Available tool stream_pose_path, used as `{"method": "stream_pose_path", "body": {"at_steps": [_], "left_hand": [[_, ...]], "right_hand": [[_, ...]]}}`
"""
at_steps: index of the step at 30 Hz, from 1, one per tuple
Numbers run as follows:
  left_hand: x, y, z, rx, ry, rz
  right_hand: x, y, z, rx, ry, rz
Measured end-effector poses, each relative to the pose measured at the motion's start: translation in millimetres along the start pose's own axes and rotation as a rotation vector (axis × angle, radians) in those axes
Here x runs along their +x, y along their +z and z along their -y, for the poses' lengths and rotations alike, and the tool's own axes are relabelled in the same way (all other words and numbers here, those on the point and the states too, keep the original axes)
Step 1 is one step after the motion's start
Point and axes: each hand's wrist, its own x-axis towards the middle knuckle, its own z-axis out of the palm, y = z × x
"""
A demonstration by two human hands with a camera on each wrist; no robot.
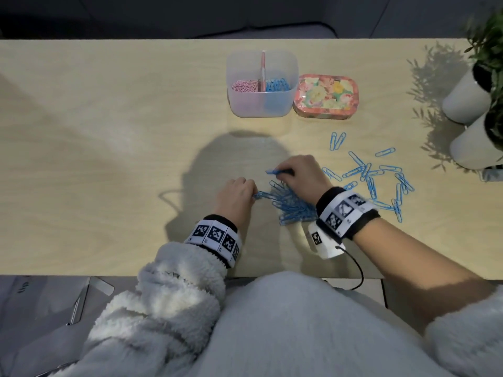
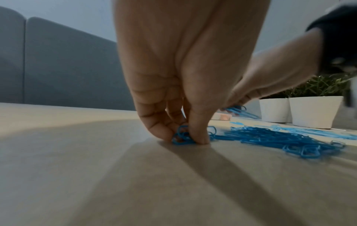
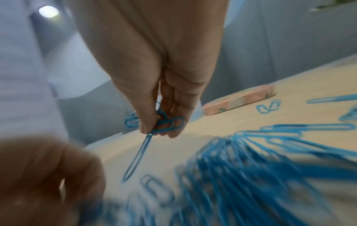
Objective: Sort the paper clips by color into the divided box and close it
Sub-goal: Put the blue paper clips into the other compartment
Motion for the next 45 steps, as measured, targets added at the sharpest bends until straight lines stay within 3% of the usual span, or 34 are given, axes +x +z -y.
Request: {"method": "stream_pose_path", "body": {"at_steps": [4, 11, 16, 19, 24, 29, 34, 38, 40, 43, 45], "left_hand": [[5, 1, 2, 0.039, 0.051, -0.008], [6, 1, 9, 0.000, 0.086, -0.057], [10, -17, 8, -0.162, 0.121, -0.164], [31, -42, 0, -0.235, 0.167, -0.255], [96, -102, -29, -0.239, 0.184, -0.405], [157, -137, -50, -0.067, 0.147, -0.221], [142, -110, -45, 0.107, 0.296, -0.438], [115, -65, -33, 0.116, 0.297, -0.288], [113, -42, -20, 0.195, 0.356, -0.240], [114, -26, -11, 0.216, 0.259, -0.123], [109, -22, -11, 0.239, 0.279, -0.097]], "right_hand": [[43, -45, 4, 0.273, 0.092, -0.154], [139, -103, 13, 0.468, 0.318, -0.287], [168, -102, 20, 0.245, 0.343, -0.232], [160, -98, 28, 0.266, 0.317, -0.244], [127, -95, 9, 0.411, 0.251, -0.450], [76, -84, -29, 0.533, 0.328, -0.488], [30, -69, -75, 0.380, 0.508, -0.555], [16, -59, -98, 0.261, 0.589, -0.521], [21, -56, -99, 0.146, 0.565, -0.465], [29, -49, -88, -0.091, 0.545, -0.339], [34, -43, -80, -0.190, 0.463, -0.275]]}}
